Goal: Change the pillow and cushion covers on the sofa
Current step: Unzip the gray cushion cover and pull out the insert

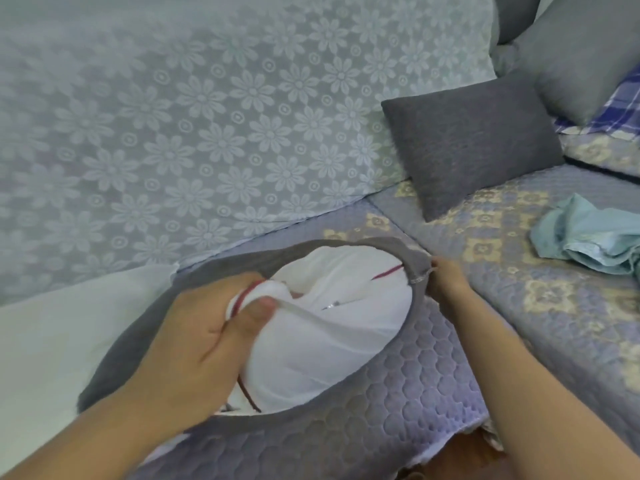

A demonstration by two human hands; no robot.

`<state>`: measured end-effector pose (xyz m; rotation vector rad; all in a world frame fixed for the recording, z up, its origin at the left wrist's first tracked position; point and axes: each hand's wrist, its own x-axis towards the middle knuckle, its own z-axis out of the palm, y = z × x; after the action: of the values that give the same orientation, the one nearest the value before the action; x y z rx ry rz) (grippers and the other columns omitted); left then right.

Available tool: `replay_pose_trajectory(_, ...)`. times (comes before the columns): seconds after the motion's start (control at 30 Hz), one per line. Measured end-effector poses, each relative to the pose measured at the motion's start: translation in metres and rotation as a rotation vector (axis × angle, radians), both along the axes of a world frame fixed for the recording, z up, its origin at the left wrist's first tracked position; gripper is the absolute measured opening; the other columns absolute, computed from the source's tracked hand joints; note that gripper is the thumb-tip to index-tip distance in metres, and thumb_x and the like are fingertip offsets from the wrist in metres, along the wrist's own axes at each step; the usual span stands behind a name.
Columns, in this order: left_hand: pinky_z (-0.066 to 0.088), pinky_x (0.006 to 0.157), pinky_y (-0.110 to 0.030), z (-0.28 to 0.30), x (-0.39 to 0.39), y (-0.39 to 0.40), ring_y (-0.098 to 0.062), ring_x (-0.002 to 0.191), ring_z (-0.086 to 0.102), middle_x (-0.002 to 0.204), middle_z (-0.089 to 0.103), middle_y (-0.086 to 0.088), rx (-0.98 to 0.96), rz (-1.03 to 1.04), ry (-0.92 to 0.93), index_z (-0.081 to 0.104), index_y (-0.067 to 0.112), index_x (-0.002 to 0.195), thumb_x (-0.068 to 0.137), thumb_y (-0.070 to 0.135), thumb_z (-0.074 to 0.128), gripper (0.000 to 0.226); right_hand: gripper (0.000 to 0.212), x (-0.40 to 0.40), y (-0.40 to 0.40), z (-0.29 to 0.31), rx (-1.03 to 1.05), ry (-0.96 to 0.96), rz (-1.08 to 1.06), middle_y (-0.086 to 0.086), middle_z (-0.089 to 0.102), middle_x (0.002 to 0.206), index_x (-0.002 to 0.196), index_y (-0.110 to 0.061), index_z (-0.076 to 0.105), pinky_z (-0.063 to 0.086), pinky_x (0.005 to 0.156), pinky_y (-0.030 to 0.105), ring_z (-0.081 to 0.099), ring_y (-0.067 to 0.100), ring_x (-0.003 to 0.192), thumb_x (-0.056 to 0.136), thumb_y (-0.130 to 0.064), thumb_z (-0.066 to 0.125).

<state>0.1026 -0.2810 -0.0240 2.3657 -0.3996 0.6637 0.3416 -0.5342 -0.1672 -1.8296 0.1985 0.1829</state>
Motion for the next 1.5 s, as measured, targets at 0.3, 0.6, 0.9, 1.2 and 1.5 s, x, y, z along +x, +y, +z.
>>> replay_pose_trajectory(0.3, 0.049, 0.082, -0.051, 0.067, 0.047, 0.115, -0.034, 0.093, 0.063, 0.100, 0.068, -0.015, -0.024, 0.808, -0.106, 0.066, 0.015, 0.103, 0.101, 0.047, 0.045, 0.038, 0.032, -0.055, 0.070, 0.054, 0.715, 0.038, 0.301, 0.025, 0.065, 0.104, 0.119, 0.000, 0.063, 0.058, 0.074, 0.042, 0.060, 0.033, 0.088, 0.103, 0.005, 0.036)
replay_pose_trajectory(0.6, 0.033, 0.113, -0.059, 0.111, 0.017, 0.031, -0.034, 0.127, 0.057, 0.131, 0.064, -0.011, 1.035, 0.444, -0.485, 0.064, 0.012, 0.128, 0.107, 0.020, 0.032, 0.039, 0.027, -0.073, 0.141, 0.117, 0.593, -0.181, 0.240, 0.020, 0.071, 0.106, 0.103, -0.015, 0.073, 0.051, 0.089, 0.066, 0.059, 0.050, 0.109, 0.104, -0.013, 0.047)
replay_pose_trajectory(0.9, 0.051, 0.059, -0.040, 0.152, -0.020, 0.169, -0.033, 0.078, 0.065, 0.092, 0.064, -0.005, 0.900, 0.681, -0.106, 0.054, 0.018, 0.106, 0.092, 0.069, 0.035, 0.056, 0.039, -0.042, 0.225, 0.206, 0.129, -0.545, 0.390, 0.012, 0.066, 0.067, 0.075, -0.004, 0.056, 0.059, 0.065, 0.046, 0.067, 0.029, 0.062, 0.103, -0.027, 0.040)
replay_pose_trajectory(1.2, 0.038, 0.054, -0.034, 0.168, -0.072, 0.249, -0.022, 0.065, 0.050, 0.074, 0.050, 0.009, 0.771, 0.725, -0.163, 0.045, 0.027, 0.089, 0.096, 0.065, 0.038, 0.040, 0.031, -0.023, 0.229, 0.088, -0.566, -0.058, 0.497, 0.015, 0.065, 0.064, 0.081, -0.001, 0.056, 0.045, 0.053, 0.028, 0.062, 0.024, 0.055, 0.106, -0.014, 0.041)
replay_pose_trajectory(1.5, 0.039, 0.078, -0.045, 0.105, -0.115, 0.376, -0.034, 0.094, 0.049, 0.096, 0.048, -0.007, 0.326, 1.031, 0.084, 0.051, 0.014, 0.098, 0.100, 0.038, 0.056, 0.024, 0.029, -0.065, 0.279, 0.100, -0.690, -0.239, 0.534, 0.018, 0.060, 0.123, 0.126, -0.001, 0.055, 0.050, 0.090, 0.043, 0.060, 0.033, 0.109, 0.100, -0.007, 0.044)
